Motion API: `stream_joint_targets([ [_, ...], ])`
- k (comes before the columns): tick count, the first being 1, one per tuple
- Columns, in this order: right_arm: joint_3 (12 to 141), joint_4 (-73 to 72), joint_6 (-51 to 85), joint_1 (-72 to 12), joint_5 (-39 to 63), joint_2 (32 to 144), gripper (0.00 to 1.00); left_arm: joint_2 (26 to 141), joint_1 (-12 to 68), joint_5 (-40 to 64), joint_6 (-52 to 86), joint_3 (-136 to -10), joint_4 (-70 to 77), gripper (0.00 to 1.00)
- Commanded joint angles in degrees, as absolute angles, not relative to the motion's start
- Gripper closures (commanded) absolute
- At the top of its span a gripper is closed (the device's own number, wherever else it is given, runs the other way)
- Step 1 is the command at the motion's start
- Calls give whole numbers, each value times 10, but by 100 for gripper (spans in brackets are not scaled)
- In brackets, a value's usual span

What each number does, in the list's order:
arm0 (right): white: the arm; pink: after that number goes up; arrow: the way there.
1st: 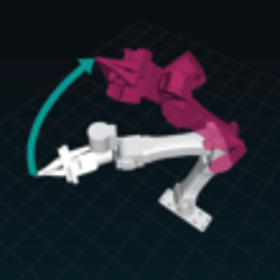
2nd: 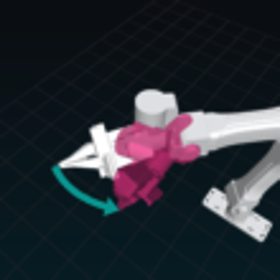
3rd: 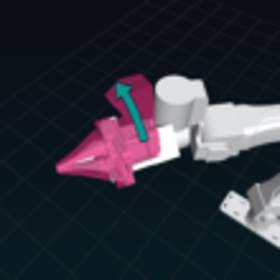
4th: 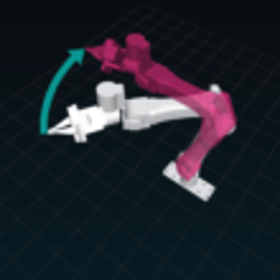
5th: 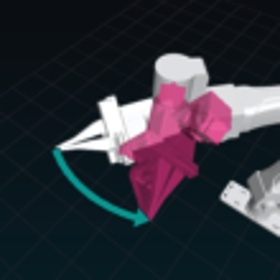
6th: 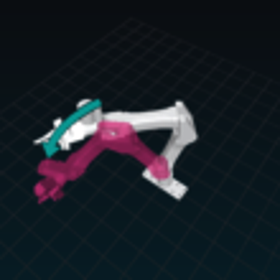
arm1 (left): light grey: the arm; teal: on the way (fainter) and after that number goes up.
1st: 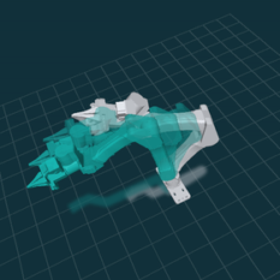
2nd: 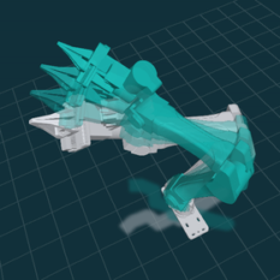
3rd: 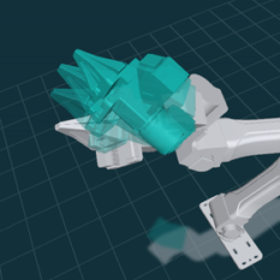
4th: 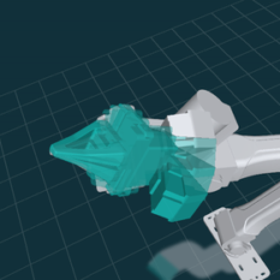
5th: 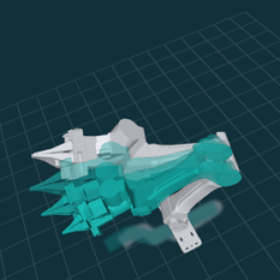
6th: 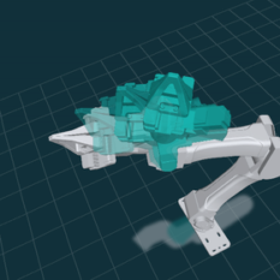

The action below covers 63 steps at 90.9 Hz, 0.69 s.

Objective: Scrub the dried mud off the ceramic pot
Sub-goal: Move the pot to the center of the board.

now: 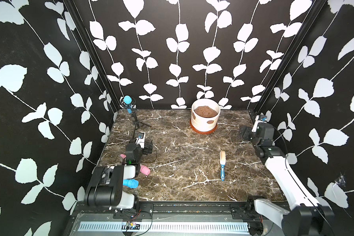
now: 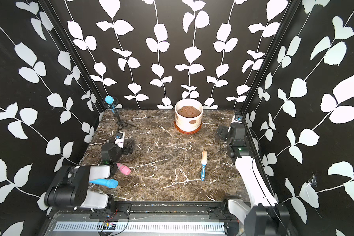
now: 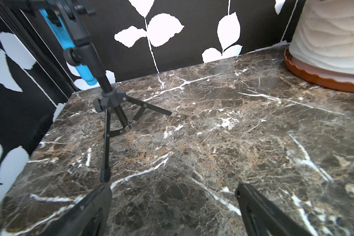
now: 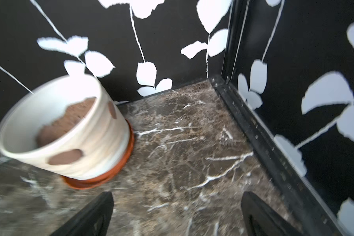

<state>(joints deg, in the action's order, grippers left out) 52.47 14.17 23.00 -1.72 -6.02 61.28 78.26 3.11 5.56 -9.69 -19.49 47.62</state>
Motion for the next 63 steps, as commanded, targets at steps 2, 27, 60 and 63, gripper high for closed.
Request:
stream_joint_targets([
  [2, 523, 344, 427, -17, -42, 593, 0, 706, 85, -47, -110, -243, 306, 1],
  [27, 521, 343, 356, -163, -52, 615, 0, 526, 146, -57, 59, -416, -111, 1],
  [60, 817, 477, 412, -214, -186, 810, 0, 509, 155, 63, 176, -483, -216, 1],
  [63, 848, 479, 400, -213, -195, 835, 0, 519, 167, 96, 165, -486, -208, 1],
])
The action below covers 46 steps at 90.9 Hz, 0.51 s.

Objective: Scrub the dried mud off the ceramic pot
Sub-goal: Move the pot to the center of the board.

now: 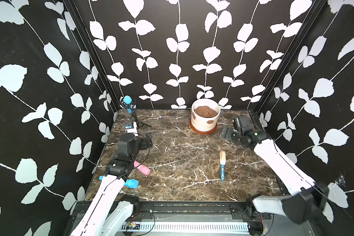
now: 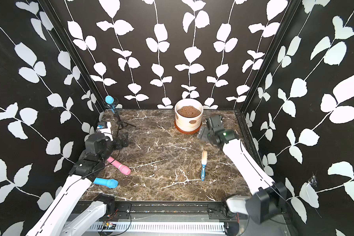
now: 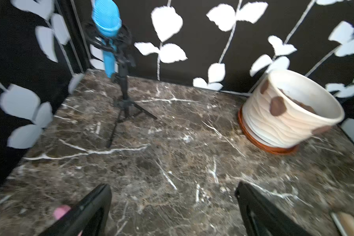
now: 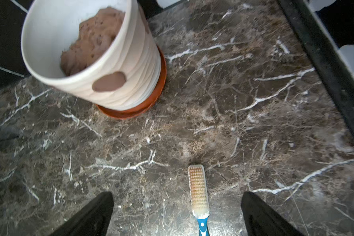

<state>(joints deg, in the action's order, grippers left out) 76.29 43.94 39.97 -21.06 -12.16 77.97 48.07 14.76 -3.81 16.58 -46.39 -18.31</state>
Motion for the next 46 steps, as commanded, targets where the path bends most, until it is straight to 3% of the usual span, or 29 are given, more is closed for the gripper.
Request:
stream_joint_targets([
  [1, 858, 481, 398, -213, -198, 845, 0, 522, 173, 103, 160, -487, -205, 2],
  [21, 1114, 566, 371, -213, -196, 1054, 7, 610, 319, 40, 50, -552, -265, 2],
  [46, 1397, 689, 397, -208, -236, 1265, 27, 753, 335, 62, 0, -637, -372, 1],
])
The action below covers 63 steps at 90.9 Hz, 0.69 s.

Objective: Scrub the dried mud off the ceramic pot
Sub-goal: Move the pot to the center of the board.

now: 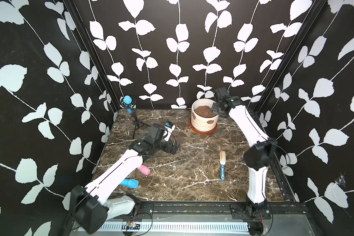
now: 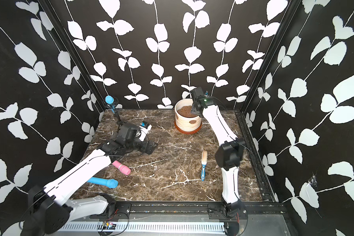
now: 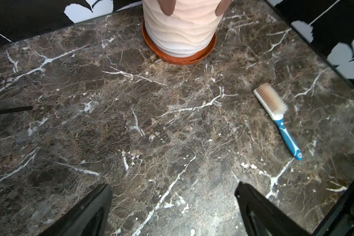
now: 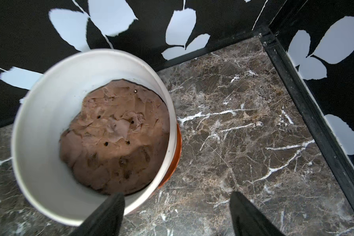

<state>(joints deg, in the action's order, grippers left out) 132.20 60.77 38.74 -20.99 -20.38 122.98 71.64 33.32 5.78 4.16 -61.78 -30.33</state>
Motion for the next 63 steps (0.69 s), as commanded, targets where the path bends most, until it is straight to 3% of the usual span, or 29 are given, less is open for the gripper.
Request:
stream_joint_targets([
  [1, 1403, 691, 397, -208, -237, 1270, 27, 756, 335, 63, -2, -637, -373, 1],
  [40, 1414, 700, 410, -197, -223, 1329, 43, 751, 335, 83, -9, -636, -383, 1],
  [63, 1414, 703, 428, -181, -184, 1357, 45, 747, 335, 84, -14, -635, -389, 1],
])
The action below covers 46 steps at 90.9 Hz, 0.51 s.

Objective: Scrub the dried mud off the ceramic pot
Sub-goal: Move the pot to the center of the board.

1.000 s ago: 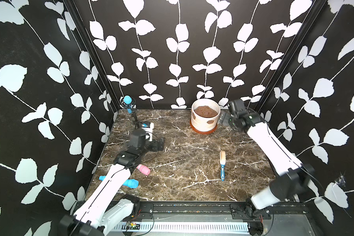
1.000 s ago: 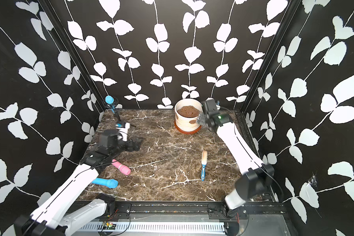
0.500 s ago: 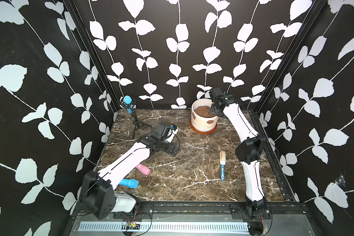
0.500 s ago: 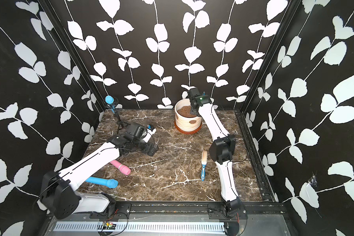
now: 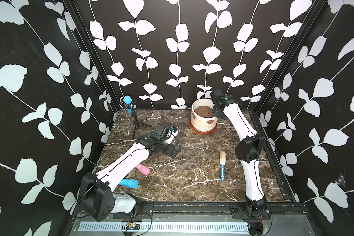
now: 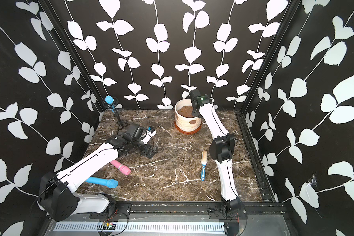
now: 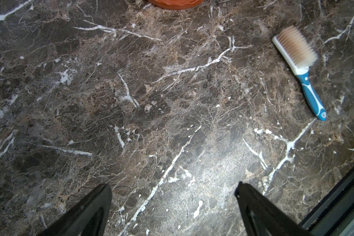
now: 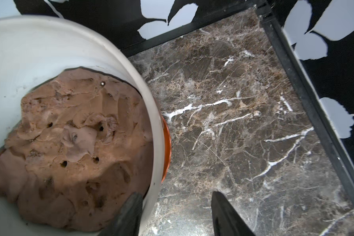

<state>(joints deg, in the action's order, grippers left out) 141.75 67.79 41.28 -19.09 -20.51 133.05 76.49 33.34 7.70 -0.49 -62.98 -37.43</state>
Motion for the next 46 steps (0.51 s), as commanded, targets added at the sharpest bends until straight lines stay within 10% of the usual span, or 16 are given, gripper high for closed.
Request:
stream_joint_targets([
  [1, 1414, 703, 429, -179, -181, 1359, 44, 747, 335, 84, -14, -635, -389, 1],
  [46, 1405, 731, 428, -165, -129, 1362, 71, 742, 335, 79, -14, -629, -384, 1],
])
